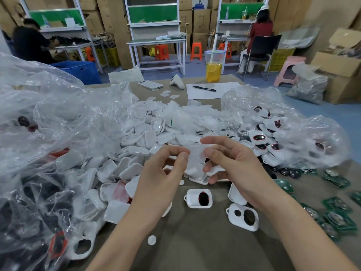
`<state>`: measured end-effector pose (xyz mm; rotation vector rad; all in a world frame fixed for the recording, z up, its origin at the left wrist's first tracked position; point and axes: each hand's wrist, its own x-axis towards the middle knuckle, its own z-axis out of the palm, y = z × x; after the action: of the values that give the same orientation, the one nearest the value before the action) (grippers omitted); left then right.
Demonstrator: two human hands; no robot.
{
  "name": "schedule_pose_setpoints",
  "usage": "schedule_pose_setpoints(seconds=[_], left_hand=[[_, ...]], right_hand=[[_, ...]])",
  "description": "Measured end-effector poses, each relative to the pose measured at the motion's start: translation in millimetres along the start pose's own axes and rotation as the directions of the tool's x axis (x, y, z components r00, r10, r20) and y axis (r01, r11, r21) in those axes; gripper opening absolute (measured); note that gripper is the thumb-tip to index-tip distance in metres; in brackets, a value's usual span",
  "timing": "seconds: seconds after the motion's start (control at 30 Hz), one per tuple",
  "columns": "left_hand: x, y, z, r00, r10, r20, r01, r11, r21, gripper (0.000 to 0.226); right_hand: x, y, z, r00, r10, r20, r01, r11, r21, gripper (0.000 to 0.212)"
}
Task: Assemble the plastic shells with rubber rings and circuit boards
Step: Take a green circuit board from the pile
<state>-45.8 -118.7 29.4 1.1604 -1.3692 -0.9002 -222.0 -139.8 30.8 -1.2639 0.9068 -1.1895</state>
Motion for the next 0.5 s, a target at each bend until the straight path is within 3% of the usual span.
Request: schedule_pose_setpoints(seconds=[0.5], left_hand=[[4.3, -5.1, -2.4, 0.999, -0.038, 0.010, 0.039, 0.990, -0.135, 0.017]], right_hand=[[0.9, 1.6, -0.4, 0.999, -0.005, -0.034, 0.004, 0.999, -0.040, 0.019]])
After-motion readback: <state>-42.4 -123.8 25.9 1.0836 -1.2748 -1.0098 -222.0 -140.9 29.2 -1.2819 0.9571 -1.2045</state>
